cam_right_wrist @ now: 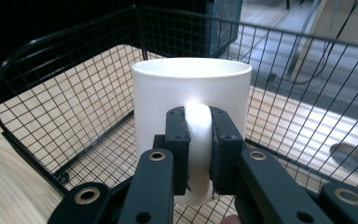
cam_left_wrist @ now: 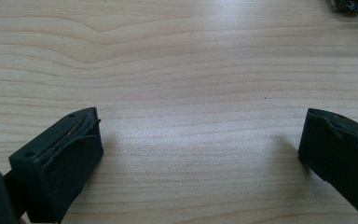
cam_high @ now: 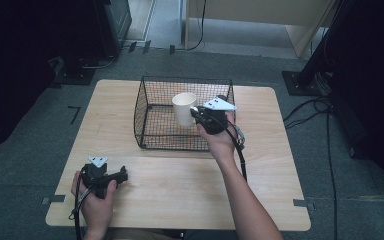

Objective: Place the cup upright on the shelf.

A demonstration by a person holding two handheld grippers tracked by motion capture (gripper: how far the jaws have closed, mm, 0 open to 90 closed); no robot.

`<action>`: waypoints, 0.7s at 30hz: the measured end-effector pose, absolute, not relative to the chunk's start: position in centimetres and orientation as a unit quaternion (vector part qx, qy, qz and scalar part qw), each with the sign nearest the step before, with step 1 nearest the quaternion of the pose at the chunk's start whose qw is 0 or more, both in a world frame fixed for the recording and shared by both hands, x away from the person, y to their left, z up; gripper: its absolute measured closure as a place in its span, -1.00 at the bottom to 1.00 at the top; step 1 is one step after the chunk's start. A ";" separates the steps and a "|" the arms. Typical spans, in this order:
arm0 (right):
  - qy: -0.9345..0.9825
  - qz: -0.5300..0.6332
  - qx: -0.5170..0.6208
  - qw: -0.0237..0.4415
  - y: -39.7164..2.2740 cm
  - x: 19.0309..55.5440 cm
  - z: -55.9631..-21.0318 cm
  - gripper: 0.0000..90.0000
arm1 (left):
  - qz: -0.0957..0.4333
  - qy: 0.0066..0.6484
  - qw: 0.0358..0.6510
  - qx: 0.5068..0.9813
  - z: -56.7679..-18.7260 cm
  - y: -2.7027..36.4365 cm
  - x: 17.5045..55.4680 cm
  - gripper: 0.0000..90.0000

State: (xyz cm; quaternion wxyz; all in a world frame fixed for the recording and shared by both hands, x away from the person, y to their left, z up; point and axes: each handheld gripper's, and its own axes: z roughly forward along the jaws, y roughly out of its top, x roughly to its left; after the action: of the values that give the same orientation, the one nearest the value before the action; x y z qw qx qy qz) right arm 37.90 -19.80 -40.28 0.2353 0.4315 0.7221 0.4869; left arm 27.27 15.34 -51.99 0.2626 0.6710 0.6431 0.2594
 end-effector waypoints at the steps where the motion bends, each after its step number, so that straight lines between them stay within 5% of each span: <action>1: 0.722 0.484 0.435 0.234 -19.7 38.1 -40.5 0.79 | 0.260 0.643 0.263 0.671 -52.0 15.3 27.3 -1.00; 21: 0.726 0.423 0.507 0.189 -19.7 40.3 -43.3 0.79 | 0.260 0.643 0.263 0.671 -52.0 15.3 27.3 -1.00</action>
State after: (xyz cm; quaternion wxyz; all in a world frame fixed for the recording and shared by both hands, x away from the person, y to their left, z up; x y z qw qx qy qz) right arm 40.31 -19.73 -43.32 0.1893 0.5075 0.7263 0.4231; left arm 27.28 15.33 -52.00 0.2632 0.6706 0.6432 0.2597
